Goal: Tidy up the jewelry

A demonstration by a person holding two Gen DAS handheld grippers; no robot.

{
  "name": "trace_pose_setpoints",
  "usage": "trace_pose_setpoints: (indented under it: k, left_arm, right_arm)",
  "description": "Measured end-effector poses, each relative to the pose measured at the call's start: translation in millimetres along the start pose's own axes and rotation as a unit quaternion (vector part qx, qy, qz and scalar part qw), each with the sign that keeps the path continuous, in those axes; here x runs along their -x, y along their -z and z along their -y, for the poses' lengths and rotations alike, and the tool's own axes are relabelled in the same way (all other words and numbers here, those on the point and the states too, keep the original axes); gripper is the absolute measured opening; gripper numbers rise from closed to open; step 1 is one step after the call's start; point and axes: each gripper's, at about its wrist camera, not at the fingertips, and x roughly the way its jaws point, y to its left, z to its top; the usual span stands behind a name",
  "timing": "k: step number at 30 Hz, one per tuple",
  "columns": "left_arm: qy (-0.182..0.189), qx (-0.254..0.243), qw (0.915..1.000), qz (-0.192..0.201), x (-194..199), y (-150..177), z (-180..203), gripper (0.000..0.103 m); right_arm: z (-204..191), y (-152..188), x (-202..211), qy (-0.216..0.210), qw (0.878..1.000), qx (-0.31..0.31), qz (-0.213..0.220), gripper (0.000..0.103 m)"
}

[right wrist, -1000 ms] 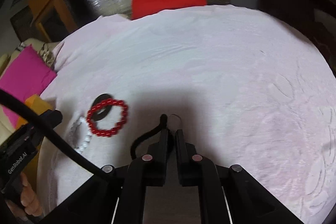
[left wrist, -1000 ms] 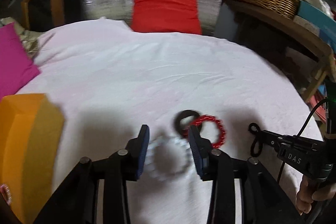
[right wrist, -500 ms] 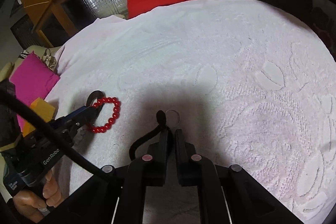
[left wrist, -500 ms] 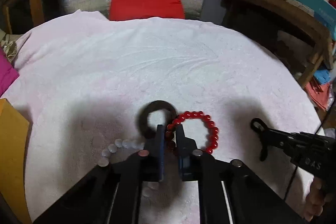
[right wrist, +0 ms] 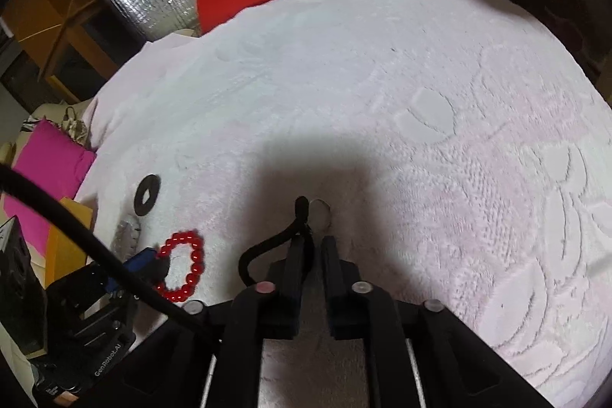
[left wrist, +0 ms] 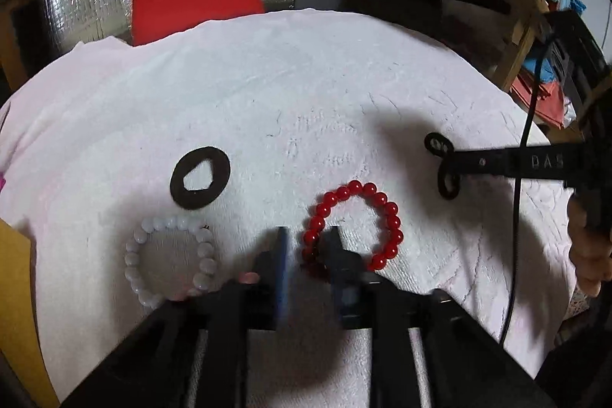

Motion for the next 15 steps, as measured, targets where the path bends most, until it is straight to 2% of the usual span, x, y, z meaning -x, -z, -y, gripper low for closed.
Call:
trace_pose_setpoints:
  k: [1,4,7,9,15]
  left_arm:
    - [-0.002,0.002,1.0000,0.002,-0.6,0.5,-0.1,0.045]
    - [-0.007,-0.005,1.0000,0.003,-5.5,0.2,5.3,0.045]
    - [-0.001,-0.014,0.9999,0.008,-6.1,-1.1,11.7,0.011]
    - [0.000,-0.023,0.9997,0.011,-3.8,-2.1,16.4,0.010]
    - [0.012,-0.001,0.9990,0.043,18.6,-6.3,11.9,0.009]
  right_arm:
    - [-1.0,1.3,-0.9,0.000,1.000,0.001,-0.001,0.024]
    - [-10.4,4.1,-2.6,0.018,1.000,0.024,0.008,0.026]
    - [-20.5,7.1,-4.4,0.039,0.997,0.056,0.021,0.022]
    - [-25.0,8.1,-3.2,0.051,0.996,0.071,0.029,0.013]
    - [-27.8,4.6,9.5,0.036,0.995,0.072,0.053,0.012]
